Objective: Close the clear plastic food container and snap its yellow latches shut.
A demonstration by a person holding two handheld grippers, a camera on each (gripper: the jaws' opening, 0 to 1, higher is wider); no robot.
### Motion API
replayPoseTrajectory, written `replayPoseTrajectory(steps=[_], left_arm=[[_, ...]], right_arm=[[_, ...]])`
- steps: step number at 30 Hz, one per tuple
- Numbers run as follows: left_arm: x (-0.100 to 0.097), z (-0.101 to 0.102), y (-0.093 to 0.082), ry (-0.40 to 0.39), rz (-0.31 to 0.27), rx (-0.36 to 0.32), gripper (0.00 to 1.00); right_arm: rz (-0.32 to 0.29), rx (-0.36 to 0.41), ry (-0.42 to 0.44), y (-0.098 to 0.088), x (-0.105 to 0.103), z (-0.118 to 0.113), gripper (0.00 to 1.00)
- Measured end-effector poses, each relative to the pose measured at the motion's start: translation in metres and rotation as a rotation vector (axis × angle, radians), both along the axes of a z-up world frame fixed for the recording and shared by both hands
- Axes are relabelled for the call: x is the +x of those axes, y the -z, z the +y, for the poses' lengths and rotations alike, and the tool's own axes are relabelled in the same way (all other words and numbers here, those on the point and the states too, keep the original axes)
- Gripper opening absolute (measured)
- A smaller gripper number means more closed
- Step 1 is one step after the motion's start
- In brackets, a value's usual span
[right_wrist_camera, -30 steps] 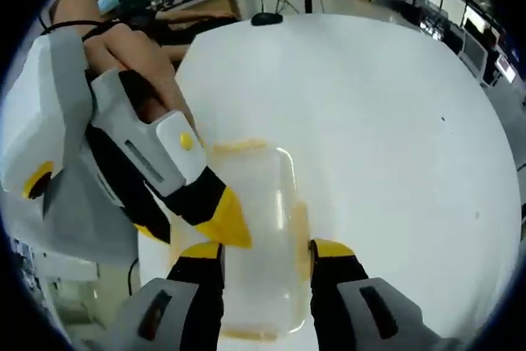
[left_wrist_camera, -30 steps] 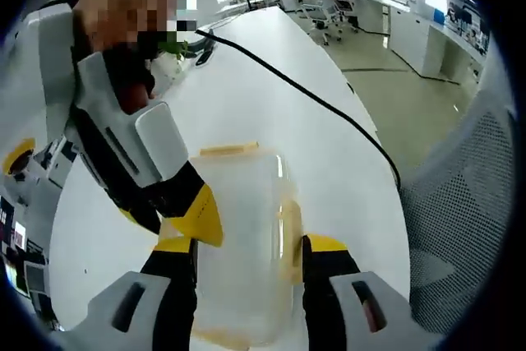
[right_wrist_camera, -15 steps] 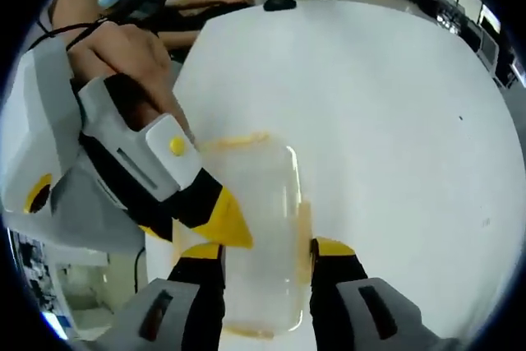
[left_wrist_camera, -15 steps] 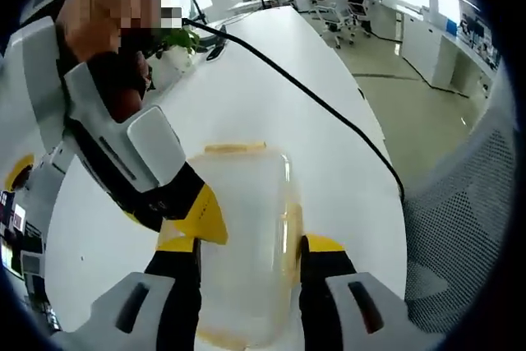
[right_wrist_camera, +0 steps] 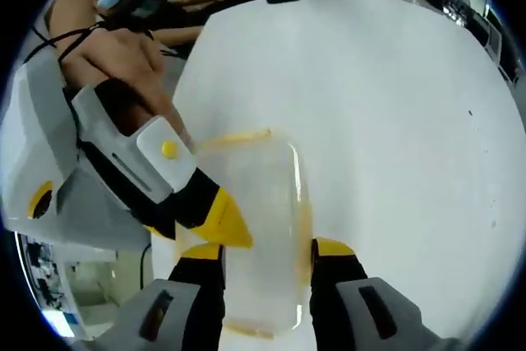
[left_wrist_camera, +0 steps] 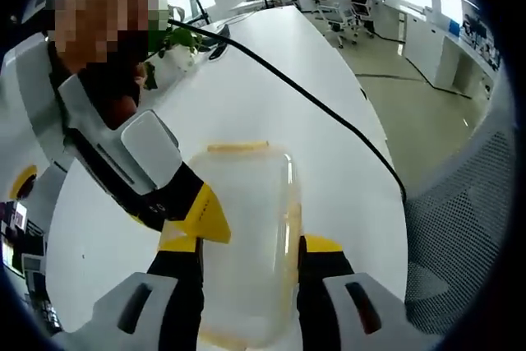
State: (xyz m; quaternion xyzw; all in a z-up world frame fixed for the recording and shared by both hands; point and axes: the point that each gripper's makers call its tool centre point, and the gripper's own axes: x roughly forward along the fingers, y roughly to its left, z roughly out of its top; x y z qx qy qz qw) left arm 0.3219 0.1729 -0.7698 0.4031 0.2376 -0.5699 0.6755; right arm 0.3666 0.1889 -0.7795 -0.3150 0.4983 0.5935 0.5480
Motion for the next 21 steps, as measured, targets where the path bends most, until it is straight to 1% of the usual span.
replayPoseTrajectory(steps=[3,5,11,18,21], left_arm=[[-0.0004,-0.0024,0.0018,0.008,-0.006,0.006,0.44],[0.0007,-0.0028,0.0007,0.015,0.001,0.009,0.45],[-0.002,-0.0038,0.0003,0.023,0.008,0.024,0.45],[-0.0034,-0.0043,0.0001,0.044,0.003,0.032,0.45],[-0.0038,-0.0042,-0.0003,0.053,-0.002,0.043,0.45]], right_arm=[[-0.01,0.009,0.0,-0.0022,-0.0015,0.0008,0.4],[-0.019,0.032,0.022,-0.0024,0.0004,-0.0001,0.4],[-0.069,0.069,0.049,-0.0062,0.0008,-0.0007,0.4],[-0.112,0.077,0.07,-0.0085,0.0004,-0.0003,0.4],[-0.137,0.076,0.081,-0.0097,0.0023,-0.0005,0.43]])
